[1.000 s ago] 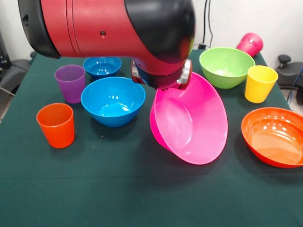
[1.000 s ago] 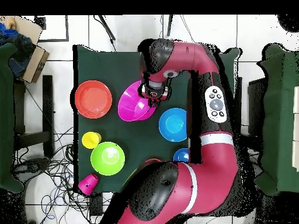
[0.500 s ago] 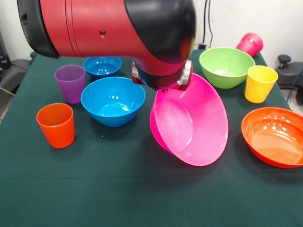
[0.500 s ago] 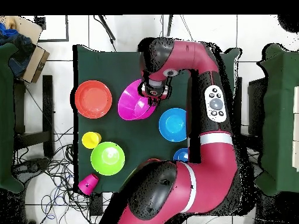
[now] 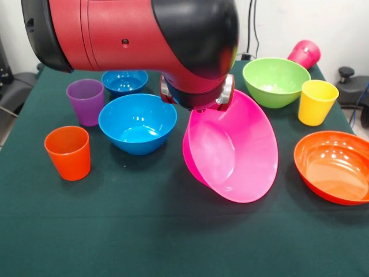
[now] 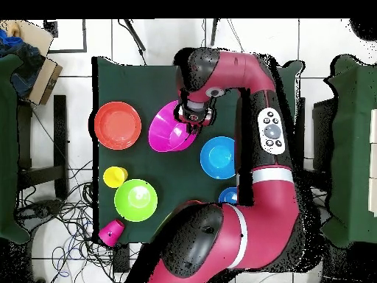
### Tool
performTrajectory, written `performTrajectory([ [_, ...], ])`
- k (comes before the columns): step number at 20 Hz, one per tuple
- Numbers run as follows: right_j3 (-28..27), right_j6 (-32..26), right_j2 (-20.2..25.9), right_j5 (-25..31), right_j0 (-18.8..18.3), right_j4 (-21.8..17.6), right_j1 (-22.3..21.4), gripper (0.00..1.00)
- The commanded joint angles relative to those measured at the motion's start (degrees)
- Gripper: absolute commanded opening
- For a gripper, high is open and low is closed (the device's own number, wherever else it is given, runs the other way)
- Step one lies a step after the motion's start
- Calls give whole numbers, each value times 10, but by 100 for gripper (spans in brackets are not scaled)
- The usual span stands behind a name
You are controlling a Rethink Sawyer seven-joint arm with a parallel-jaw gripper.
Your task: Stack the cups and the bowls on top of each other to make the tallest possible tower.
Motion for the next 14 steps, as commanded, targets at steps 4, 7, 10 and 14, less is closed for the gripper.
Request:
performTrajectory([
  [4,29,-169,31,21,9,-17,-23,0],
  [7,32,-172,31,18,8,-19,-22,0],
  [10,35,-171,30,14,8,-19,-23,0],
  [14,34,-172,30,13,9,-20,-21,0],
])
